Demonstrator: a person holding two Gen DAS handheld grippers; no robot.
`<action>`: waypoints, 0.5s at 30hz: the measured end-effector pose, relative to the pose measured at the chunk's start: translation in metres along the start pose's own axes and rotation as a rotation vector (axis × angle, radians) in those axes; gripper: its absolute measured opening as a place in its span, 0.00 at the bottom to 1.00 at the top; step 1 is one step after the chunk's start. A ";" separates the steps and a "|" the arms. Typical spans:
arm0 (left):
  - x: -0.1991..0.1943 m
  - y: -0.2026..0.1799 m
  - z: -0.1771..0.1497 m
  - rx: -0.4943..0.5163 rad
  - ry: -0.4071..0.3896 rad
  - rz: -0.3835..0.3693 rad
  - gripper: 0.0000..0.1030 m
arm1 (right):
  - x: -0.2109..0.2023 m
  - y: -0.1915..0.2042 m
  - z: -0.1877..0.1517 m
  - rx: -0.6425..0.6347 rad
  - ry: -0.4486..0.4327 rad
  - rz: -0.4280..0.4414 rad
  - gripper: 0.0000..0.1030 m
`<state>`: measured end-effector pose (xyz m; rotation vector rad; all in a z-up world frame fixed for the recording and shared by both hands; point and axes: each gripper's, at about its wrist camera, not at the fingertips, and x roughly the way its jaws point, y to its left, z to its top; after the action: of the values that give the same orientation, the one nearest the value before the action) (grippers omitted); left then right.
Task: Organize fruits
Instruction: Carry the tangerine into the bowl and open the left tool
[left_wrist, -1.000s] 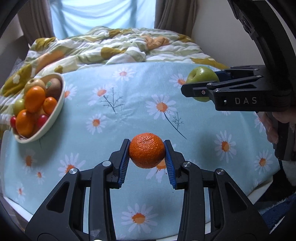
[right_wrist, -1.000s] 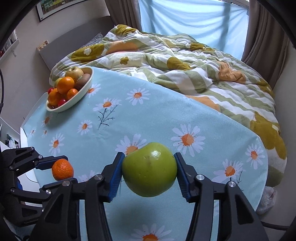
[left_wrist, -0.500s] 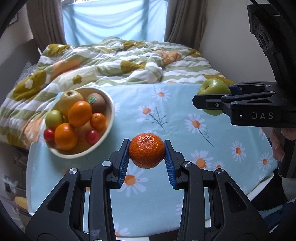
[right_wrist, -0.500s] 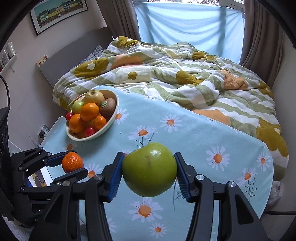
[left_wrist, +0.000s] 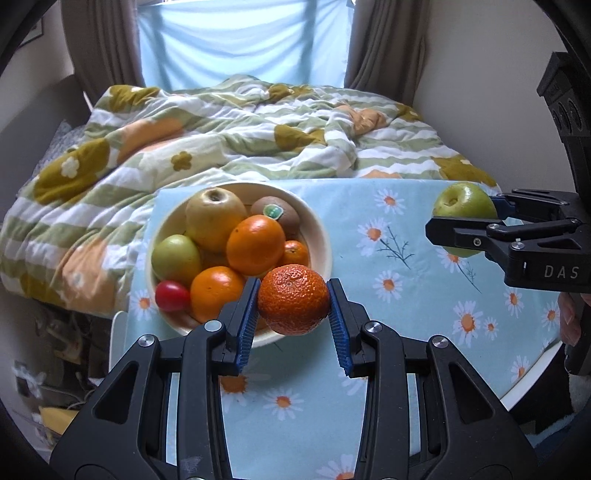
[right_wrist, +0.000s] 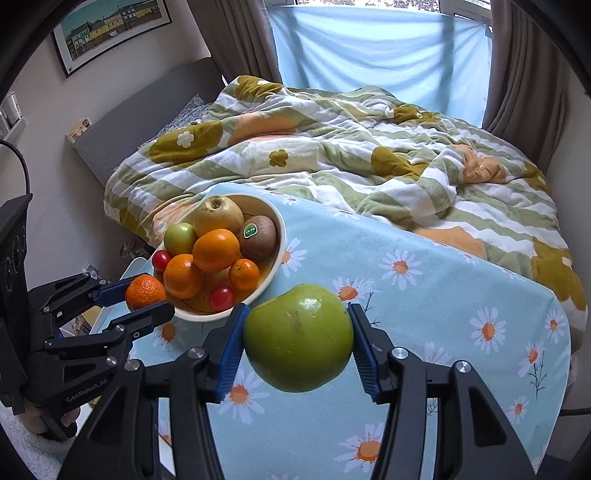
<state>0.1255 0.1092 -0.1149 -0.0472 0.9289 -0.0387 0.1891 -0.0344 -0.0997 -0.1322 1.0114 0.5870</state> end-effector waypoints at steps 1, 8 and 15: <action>0.003 0.007 0.003 0.001 0.000 -0.001 0.41 | 0.003 0.003 0.001 0.005 0.000 -0.004 0.48; 0.025 0.051 0.024 0.005 0.010 -0.017 0.41 | 0.023 0.018 0.012 0.049 0.004 -0.024 0.48; 0.050 0.075 0.039 0.039 0.024 -0.050 0.41 | 0.043 0.023 0.021 0.108 0.000 -0.045 0.48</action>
<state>0.1878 0.1820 -0.1354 -0.0341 0.9504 -0.1037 0.2098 0.0097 -0.1207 -0.0595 1.0350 0.4905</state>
